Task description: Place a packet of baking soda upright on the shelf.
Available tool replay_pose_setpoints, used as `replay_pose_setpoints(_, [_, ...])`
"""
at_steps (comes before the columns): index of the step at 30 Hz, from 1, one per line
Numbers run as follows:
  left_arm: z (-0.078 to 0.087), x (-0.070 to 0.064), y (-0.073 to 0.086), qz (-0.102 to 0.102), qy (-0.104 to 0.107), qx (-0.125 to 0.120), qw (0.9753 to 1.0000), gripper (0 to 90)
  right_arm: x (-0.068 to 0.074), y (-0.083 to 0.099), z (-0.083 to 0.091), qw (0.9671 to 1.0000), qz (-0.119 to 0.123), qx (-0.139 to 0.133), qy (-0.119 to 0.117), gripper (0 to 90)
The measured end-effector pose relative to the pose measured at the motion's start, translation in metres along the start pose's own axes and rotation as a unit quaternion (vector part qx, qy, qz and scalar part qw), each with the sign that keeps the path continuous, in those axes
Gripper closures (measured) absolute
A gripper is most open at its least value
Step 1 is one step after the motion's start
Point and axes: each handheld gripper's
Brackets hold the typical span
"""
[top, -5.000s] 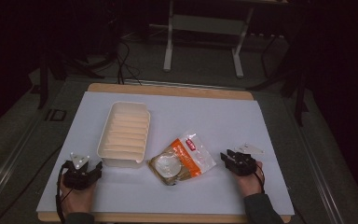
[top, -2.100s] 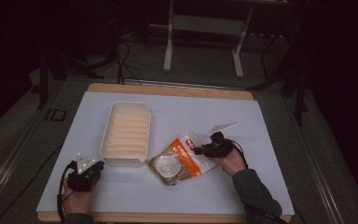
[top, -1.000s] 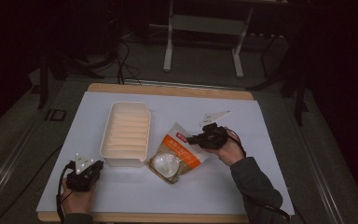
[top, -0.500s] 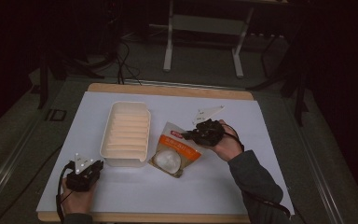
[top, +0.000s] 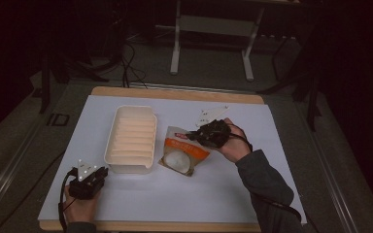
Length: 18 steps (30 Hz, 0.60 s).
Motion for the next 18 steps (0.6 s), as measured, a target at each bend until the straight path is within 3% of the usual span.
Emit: replay_pose_setpoints(18, [0.000,0.000,0.000,0.003,0.001,0.000,1.0000,80.6,-0.011,-0.016,-0.001,0.9997,0.022,-0.001,0.012,90.0])
Point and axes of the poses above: each handheld gripper's, and its own axes: z roughly backward along the jaws, y roughly out of its underside, x roughly to its left, and after that the axes turned 3 degrees about y, right-handed
